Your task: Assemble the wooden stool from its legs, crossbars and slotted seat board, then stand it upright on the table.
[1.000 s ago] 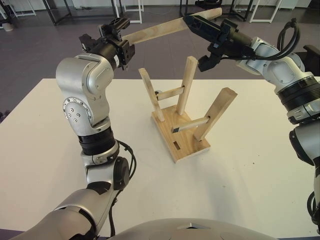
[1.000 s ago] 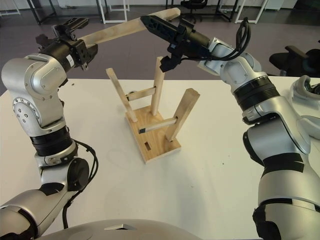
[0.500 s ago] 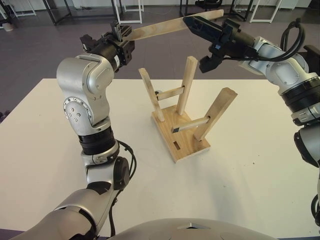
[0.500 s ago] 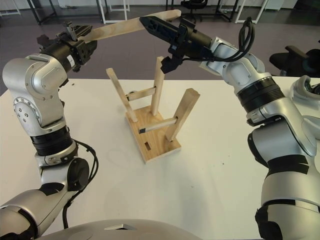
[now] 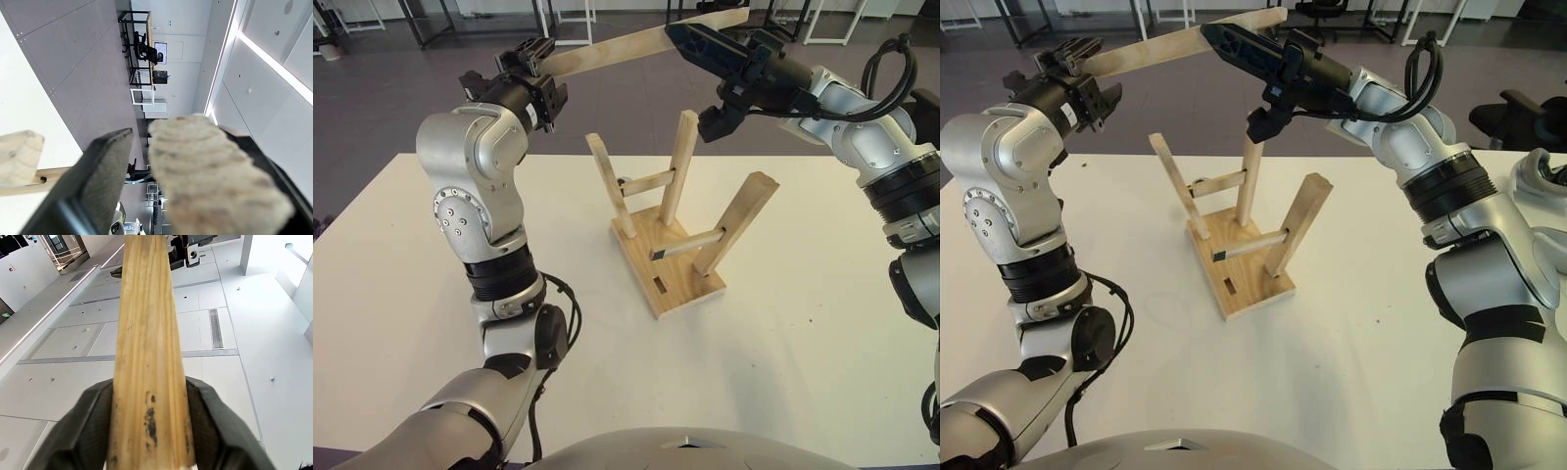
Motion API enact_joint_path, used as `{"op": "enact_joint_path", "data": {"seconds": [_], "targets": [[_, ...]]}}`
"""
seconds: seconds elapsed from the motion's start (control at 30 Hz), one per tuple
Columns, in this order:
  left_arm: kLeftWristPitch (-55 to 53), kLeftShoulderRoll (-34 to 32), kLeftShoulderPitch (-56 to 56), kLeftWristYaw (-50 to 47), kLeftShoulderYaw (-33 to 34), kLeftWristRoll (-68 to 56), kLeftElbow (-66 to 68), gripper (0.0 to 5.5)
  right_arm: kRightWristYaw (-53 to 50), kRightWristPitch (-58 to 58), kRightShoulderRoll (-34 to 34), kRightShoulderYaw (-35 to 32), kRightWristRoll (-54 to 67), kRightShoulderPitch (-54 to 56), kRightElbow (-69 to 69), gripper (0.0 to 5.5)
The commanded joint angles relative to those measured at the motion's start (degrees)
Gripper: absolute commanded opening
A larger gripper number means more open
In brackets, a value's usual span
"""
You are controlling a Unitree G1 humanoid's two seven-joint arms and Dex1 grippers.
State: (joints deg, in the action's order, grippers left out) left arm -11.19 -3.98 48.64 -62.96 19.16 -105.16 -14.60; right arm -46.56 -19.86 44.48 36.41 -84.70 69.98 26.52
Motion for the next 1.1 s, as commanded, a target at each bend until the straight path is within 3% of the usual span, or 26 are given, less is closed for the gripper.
{"op": "enact_joint_path", "data": {"seconds": [0.03,0.17,0.43,0.67,0.83,1.0,1.1], "targets": [[-0.1,0.98,0.44,-2.05,-1.16,-0.05,-0.67,2.97,0.25,0.74,-0.13,-0.43,0.27,0.61,1.36,2.07],[-0.09,1.27,0.36,-2.22,-1.44,-0.06,-1.14,2.97,0.34,0.62,-0.43,0.42,-0.38,0.85,2.97,2.07],[0.22,1.03,-0.59,-1.94,-0.92,1.37,-0.86,1.51,-0.86,-0.42,-0.04,0.62,-0.2,0.36,1.12,2.07],[-1.1,-0.18,-1.49,-0.66,-1.48,2.87,-1.22,1.47,0.08,-0.92,0.04,-0.22,1.25,-0.39,1.15,2.07],[-3.31,-3.34,-1.99,2.92,-1.25,6.55,-0.71,1.03,2.08,-3.55,-0.47,-0.88,5.38,-2.19,1.15,3.2],[-6.27,-6.04,-3.09,6.24,-0.94,8.26,-1.24,1.03,2.91,-3.95,0.03,-1.45,7.56,-4.01,0.79,4.02],[-11.05,-13.02,-4.5,12.01,0.54,10.41,-1.37,1.03,5.41,-5.04,1.01,-5.29,14.3,-6.47,2.67,4.05]]}}
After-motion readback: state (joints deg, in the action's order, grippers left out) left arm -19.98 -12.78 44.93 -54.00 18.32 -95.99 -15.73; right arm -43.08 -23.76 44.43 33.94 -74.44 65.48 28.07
